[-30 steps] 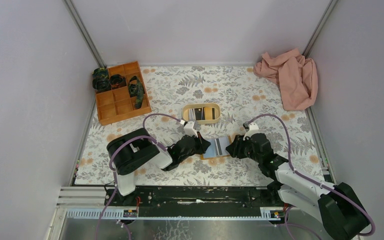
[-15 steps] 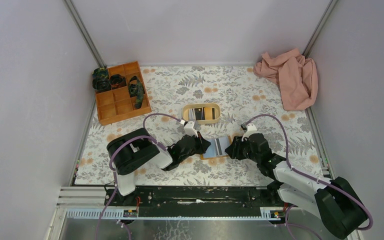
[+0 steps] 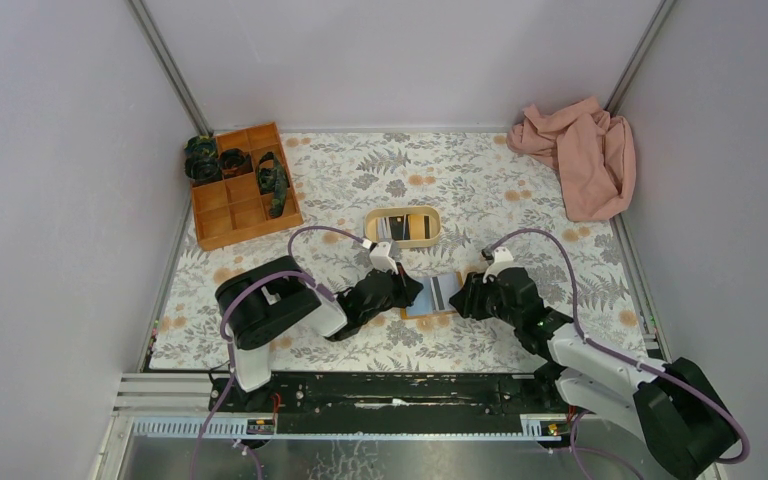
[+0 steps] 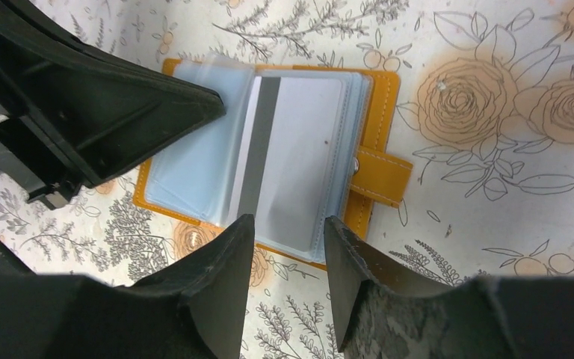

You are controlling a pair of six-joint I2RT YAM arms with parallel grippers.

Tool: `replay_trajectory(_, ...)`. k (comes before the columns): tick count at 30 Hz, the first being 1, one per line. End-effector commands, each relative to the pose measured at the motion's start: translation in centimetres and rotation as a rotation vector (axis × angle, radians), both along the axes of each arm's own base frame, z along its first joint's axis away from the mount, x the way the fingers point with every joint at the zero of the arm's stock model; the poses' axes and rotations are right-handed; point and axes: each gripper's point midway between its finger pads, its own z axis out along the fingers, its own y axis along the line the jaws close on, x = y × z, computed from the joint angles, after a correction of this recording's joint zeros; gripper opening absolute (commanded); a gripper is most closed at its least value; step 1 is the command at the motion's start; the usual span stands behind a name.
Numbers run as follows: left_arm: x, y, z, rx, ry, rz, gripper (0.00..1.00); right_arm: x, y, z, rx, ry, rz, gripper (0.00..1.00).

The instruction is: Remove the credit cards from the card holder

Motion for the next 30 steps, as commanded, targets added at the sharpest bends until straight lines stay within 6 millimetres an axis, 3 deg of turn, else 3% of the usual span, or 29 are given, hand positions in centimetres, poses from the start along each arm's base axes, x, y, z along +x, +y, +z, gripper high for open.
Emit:
replay_trajectory(1,-1.5,2.4,-4.8,0.178,0.081,-0.005,0.00,0.6,0.9,0.7,0.005,-0.028,0.026,0.47)
replay_trajectory(14,-1.5,2.3,-4.9,0.184,0.081,-0.006,0.00,0.3,1.6,0.4,0.011,-0.016,0.061,0.48)
replay_trajectory(30,-1.5,2.1,-5.0,0.197,0.081,-0.009,0.00,0.4,3.6,2.3,-0.009,-0.097,0.134,0.48)
